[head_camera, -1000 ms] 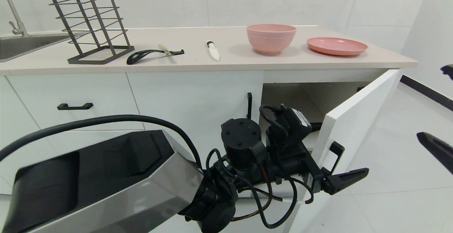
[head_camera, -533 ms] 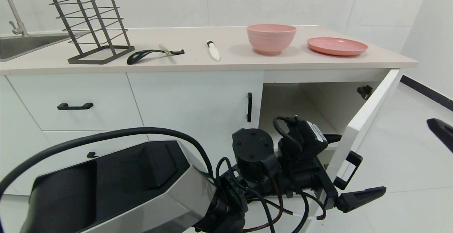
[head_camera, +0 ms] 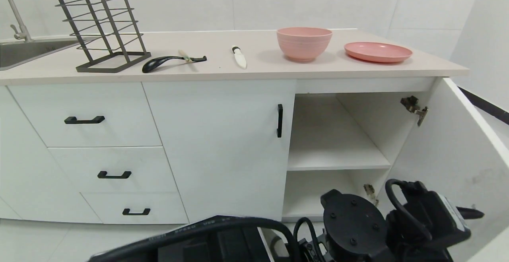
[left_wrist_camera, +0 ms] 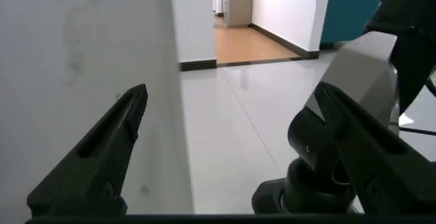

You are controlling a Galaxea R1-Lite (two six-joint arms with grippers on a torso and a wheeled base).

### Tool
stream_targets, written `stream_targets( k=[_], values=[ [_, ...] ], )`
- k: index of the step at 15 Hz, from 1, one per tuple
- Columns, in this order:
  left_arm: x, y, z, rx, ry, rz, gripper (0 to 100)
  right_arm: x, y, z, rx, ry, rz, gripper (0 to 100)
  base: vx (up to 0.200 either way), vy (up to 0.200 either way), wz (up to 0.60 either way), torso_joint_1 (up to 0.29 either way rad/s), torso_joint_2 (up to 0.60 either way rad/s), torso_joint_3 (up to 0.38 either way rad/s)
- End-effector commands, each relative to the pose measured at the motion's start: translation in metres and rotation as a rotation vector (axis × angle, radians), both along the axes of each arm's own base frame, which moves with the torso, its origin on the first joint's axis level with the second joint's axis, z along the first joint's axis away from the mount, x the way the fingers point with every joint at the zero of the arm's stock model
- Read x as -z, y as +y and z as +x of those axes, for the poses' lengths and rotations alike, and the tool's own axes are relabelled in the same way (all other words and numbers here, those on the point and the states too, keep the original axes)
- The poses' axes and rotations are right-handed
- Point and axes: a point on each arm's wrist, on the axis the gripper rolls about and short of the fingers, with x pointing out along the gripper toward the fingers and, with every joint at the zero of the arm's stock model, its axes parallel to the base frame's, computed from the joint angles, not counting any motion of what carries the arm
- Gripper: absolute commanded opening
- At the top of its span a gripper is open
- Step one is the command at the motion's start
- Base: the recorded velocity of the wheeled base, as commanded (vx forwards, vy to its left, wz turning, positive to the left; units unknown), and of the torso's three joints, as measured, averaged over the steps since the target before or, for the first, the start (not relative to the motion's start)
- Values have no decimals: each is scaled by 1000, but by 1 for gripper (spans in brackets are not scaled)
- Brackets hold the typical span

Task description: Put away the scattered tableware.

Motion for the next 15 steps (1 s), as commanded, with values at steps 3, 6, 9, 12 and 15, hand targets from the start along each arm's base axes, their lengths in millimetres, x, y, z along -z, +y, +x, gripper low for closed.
stream_targets(
  k=[3, 6, 9, 12, 15],
  values=[
    [-30, 51, 60, -163, 5, -44, 100, -5, -1, -25, 1, -59, -1, 100, 0, 0, 0, 0, 0, 0],
    [-90, 144, 67, -312, -37, -78, 100, 5, -1, -32, 3, -24, -5, 100, 0, 0, 0, 0, 0, 0],
    [-141, 257, 18, -443, -111, -151, 100, 33, -1, -42, 6, 58, -11, 100, 0, 0, 0, 0, 0, 0],
    [-145, 324, -37, -526, -160, -189, 100, 68, -2, -61, 6, 179, -16, 100, 0, 0, 0, 0, 0, 0],
    [-138, 378, -70, -695, -215, -223, 100, 80, -3, -88, 9, 224, -20, 100, 0, 0, 0, 0, 0, 0]
  ],
)
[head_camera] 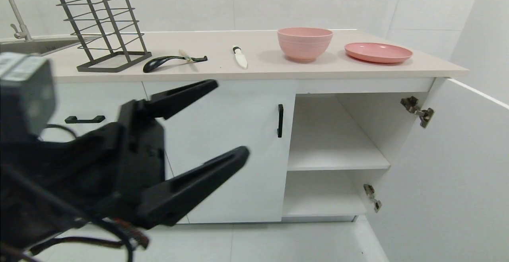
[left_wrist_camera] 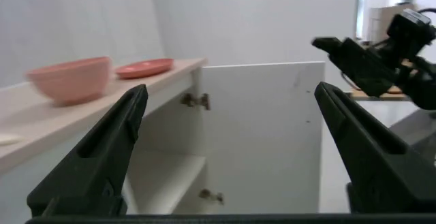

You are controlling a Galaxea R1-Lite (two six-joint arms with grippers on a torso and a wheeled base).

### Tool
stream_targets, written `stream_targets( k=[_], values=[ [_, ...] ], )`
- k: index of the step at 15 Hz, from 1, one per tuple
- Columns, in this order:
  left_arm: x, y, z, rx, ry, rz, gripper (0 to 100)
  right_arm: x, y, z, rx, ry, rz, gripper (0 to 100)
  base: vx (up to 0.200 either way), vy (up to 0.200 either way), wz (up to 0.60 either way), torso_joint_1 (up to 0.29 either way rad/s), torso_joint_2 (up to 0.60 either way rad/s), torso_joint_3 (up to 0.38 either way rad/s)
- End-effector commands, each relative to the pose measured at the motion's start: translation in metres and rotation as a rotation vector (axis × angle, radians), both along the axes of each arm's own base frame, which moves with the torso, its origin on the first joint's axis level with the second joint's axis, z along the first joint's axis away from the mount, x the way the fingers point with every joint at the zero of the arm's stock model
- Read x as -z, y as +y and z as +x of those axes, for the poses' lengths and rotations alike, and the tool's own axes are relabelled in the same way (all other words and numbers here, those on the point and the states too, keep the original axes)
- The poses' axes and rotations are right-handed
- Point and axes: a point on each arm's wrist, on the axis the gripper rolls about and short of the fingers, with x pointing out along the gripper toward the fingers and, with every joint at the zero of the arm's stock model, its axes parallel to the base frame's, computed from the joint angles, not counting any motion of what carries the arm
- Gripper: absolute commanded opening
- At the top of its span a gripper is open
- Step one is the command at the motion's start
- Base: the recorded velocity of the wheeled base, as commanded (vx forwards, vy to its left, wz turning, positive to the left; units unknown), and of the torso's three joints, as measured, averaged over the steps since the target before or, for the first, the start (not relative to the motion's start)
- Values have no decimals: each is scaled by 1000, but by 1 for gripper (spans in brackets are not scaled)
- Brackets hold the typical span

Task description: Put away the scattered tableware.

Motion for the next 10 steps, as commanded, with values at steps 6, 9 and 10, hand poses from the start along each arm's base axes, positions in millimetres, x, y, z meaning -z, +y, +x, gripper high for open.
stream_targets(
  k=[6, 9, 10],
  values=[
    [37, 113, -111, -390, -65, -30, 100, 62, -2, -84, 9, 61, -3, 100, 0, 0, 0, 0, 0, 0],
    [60, 122, -137, -472, -2, 8, 100, 77, -1, -89, 21, 88, -23, 100, 0, 0, 0, 0, 0, 0],
    [78, 125, -151, -526, 49, 31, 100, 81, -2, -87, 49, 128, -11, 100, 0, 0, 0, 0, 0, 0]
  ],
)
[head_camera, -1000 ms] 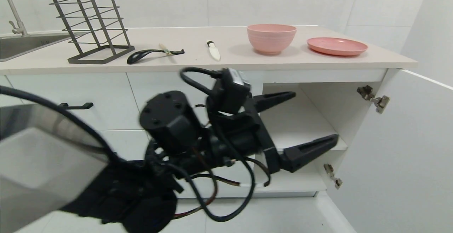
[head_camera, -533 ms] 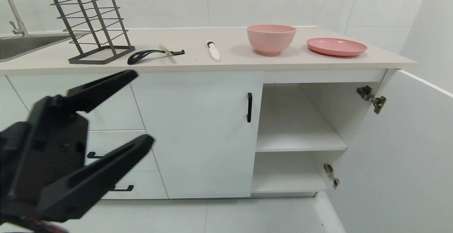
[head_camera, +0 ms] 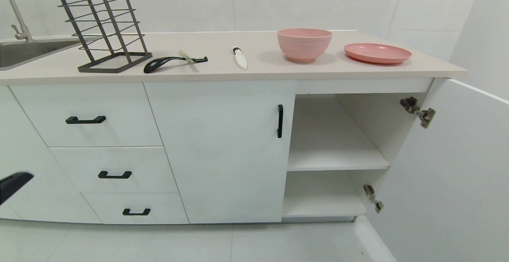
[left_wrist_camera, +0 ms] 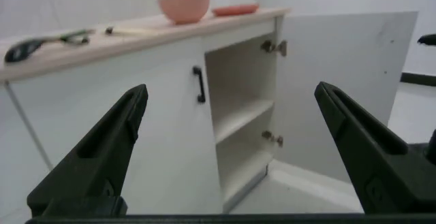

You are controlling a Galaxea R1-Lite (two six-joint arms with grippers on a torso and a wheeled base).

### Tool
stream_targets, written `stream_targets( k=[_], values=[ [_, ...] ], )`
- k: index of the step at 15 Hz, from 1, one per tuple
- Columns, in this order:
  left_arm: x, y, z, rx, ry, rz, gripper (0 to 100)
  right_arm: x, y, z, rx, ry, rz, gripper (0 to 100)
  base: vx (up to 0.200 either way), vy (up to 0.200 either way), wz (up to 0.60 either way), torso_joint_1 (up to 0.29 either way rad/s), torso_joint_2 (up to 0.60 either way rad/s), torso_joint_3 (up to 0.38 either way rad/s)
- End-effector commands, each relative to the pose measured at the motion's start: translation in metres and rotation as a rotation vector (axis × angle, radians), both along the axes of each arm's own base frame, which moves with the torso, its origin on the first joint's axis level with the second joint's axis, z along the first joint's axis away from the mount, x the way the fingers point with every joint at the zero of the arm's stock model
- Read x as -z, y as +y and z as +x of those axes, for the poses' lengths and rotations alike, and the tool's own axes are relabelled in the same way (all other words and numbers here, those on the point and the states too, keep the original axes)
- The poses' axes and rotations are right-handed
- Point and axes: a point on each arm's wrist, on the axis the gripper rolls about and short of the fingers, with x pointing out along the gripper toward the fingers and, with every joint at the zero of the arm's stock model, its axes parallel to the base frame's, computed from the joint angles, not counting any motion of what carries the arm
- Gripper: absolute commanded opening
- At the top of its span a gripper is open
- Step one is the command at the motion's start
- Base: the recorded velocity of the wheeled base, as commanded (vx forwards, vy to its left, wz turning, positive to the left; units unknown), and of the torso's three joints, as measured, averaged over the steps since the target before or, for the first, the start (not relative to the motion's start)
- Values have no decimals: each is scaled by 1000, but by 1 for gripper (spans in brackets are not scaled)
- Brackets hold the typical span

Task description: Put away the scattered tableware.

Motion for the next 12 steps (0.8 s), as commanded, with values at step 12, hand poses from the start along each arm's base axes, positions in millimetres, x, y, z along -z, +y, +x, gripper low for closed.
stream_targets(
  k=[12],
  values=[
    [95, 14, -49, -568, 272, 91, 100, 32, -8, 1, 444, 279, 146, 100, 0, 0, 0, 0, 0, 0]
  ],
)
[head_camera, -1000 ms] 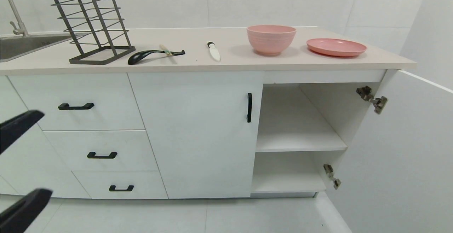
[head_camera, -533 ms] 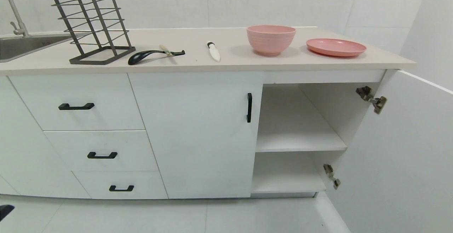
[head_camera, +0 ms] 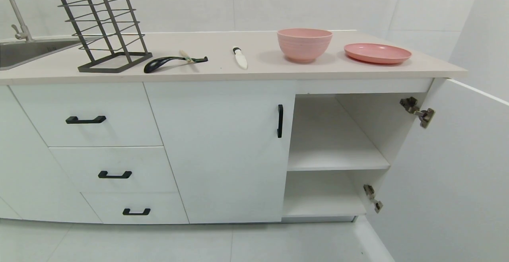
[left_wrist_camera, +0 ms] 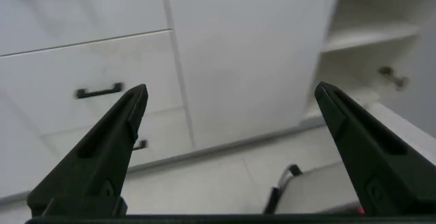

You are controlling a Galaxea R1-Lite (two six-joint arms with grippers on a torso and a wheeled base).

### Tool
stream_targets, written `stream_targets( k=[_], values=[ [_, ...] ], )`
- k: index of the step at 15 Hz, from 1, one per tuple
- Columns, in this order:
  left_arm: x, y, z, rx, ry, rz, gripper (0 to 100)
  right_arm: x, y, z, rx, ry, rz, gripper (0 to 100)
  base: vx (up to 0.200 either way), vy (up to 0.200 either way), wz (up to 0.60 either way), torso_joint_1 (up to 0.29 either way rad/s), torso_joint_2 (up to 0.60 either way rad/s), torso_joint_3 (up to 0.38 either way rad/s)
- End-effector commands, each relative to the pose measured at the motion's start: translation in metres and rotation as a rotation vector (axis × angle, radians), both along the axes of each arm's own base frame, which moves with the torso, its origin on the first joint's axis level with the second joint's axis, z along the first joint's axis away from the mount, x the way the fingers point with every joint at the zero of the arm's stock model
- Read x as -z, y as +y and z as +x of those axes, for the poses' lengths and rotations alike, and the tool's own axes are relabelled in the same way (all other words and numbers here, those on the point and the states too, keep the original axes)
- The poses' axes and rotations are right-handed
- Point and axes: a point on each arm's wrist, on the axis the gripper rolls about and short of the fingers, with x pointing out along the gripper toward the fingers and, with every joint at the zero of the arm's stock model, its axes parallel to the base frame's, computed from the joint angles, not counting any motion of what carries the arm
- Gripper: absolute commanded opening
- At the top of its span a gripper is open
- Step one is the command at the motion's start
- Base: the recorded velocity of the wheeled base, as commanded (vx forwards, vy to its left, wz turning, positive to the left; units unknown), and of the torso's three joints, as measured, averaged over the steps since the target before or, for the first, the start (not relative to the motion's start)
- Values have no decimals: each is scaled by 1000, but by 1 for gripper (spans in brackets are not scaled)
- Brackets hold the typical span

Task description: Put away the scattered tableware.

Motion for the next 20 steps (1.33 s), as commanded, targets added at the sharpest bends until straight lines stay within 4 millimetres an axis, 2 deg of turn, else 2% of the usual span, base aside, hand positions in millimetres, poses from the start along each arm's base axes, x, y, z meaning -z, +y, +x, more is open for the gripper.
stream_targets(
  k=[1, 4, 6, 7, 20],
  values=[
    [1, 1, -1, -98, -27, 14, 100, 0, -1, 1, 38, 8, 11, 100, 0, 0, 0, 0, 0, 0],
    [-6, 2, -2, -143, -102, 11, 100, 0, -5, 2, 229, 23, 41, 100, 0, 0, 0, 0, 0, 0],
    [6, 3, -3, -162, 12, 10, 100, 2, -7, 2, 304, 27, 43, 100, 0, 0, 0, 0, 0, 0],
    [6, 3, -3, -179, -1, -15, 100, 5, -8, 3, 349, 62, 52, 100, 0, 0, 0, 0, 0, 0],
    [7, 3, -4, -189, -3, -46, 100, 6, -8, 3, 381, 84, 108, 100, 0, 0, 0, 0, 0, 0]
  ],
)
